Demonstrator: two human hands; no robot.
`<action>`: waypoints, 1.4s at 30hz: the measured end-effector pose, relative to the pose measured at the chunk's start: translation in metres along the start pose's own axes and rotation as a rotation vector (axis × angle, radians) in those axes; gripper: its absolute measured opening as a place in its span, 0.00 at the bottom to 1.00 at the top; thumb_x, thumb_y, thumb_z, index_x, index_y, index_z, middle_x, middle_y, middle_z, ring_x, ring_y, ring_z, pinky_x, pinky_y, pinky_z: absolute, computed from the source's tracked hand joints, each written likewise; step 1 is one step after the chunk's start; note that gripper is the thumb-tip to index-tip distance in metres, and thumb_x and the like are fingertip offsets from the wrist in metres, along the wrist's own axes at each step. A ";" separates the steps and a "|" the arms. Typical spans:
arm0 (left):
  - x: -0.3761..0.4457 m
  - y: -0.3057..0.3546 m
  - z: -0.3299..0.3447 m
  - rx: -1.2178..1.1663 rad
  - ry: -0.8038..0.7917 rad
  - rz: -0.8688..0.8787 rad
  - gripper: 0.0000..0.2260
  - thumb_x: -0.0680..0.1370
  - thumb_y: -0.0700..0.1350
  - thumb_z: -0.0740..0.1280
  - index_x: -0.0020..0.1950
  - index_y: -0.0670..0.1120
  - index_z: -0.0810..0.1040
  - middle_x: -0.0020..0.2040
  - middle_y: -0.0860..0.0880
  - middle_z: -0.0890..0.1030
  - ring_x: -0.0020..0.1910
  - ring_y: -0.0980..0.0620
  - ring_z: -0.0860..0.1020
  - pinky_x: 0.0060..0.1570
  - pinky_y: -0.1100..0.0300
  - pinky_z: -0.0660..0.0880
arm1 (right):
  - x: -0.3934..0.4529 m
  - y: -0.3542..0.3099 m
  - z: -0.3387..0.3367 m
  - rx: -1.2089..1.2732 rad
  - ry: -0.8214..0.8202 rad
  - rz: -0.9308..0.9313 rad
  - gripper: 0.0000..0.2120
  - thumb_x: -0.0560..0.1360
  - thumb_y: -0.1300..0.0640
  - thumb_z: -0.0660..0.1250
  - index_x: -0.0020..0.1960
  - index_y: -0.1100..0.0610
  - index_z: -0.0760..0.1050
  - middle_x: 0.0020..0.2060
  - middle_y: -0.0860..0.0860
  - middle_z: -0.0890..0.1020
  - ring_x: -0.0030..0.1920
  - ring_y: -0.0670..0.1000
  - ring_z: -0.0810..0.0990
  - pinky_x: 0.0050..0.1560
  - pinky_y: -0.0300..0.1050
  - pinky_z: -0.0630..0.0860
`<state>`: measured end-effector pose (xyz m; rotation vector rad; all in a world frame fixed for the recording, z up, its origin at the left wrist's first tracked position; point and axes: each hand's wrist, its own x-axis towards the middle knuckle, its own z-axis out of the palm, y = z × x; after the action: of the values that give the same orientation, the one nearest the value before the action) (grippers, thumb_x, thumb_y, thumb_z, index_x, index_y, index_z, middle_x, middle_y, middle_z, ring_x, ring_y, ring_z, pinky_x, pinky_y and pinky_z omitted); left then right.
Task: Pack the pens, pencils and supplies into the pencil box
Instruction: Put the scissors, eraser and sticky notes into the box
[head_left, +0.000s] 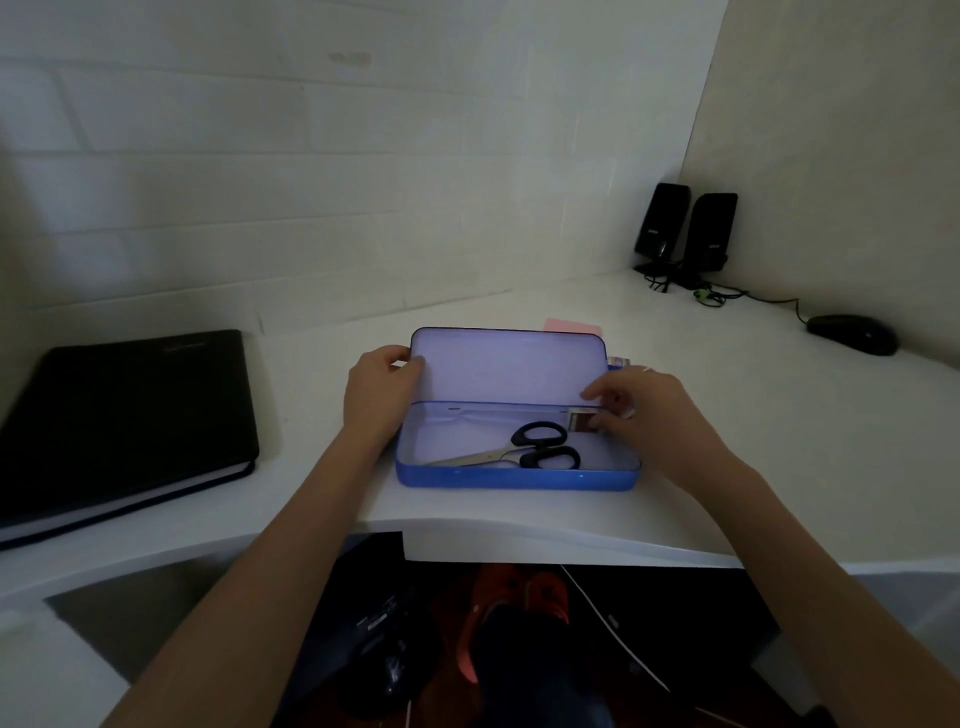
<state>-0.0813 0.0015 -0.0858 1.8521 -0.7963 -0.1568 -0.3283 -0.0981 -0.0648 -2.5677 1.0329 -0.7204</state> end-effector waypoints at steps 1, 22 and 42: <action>0.000 0.000 0.000 0.001 0.004 0.002 0.11 0.76 0.45 0.63 0.53 0.42 0.80 0.44 0.49 0.78 0.44 0.49 0.74 0.44 0.61 0.65 | -0.001 -0.001 0.000 -0.047 0.012 -0.012 0.08 0.71 0.61 0.70 0.49 0.54 0.80 0.45 0.50 0.78 0.41 0.48 0.75 0.43 0.36 0.72; -0.001 0.000 -0.001 -0.016 0.008 0.009 0.11 0.76 0.44 0.63 0.53 0.41 0.80 0.43 0.48 0.78 0.44 0.48 0.74 0.44 0.60 0.66 | -0.008 -0.011 -0.002 -0.205 -0.090 -0.004 0.07 0.74 0.53 0.67 0.38 0.53 0.77 0.36 0.46 0.74 0.40 0.49 0.72 0.38 0.42 0.67; 0.003 -0.001 0.001 -0.027 0.024 -0.003 0.08 0.76 0.45 0.64 0.49 0.43 0.80 0.40 0.49 0.78 0.41 0.49 0.75 0.36 0.60 0.67 | 0.081 0.080 0.021 0.018 -0.072 0.310 0.16 0.78 0.54 0.60 0.63 0.58 0.74 0.62 0.59 0.78 0.60 0.59 0.75 0.60 0.50 0.70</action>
<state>-0.0793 -0.0008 -0.0869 1.8263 -0.7719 -0.1467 -0.3124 -0.2103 -0.0885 -2.3235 1.3511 -0.5482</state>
